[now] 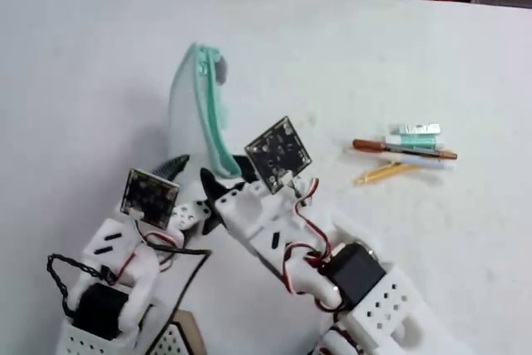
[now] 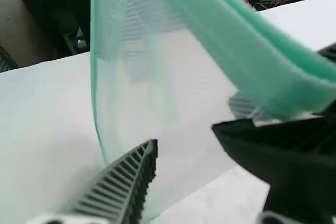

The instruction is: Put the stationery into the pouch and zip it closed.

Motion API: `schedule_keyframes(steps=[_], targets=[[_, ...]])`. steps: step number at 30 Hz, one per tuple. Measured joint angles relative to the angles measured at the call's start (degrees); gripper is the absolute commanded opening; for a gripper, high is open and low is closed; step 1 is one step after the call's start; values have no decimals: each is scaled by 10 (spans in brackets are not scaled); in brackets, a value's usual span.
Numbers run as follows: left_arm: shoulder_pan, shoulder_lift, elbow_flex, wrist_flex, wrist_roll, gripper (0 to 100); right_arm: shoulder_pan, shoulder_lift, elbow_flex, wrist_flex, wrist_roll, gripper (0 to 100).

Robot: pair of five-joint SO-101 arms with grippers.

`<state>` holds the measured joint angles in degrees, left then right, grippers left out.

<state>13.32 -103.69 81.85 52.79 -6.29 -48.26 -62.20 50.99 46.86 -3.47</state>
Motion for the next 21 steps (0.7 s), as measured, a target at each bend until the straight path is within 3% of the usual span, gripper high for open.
schedule_keyframes(steps=[5,11,17,21], targets=[[0,0,0,-8,2,333,-4,0,-17,29,0,21],[36,1,13,-54,2,229,-11,-8,-35,58,0,22],[46,-8,37,-100,-27,226,-27,-55,-63,106,-1,89],[40,3,38,-110,-28,225,-46,-64,-63,113,-1,59]])
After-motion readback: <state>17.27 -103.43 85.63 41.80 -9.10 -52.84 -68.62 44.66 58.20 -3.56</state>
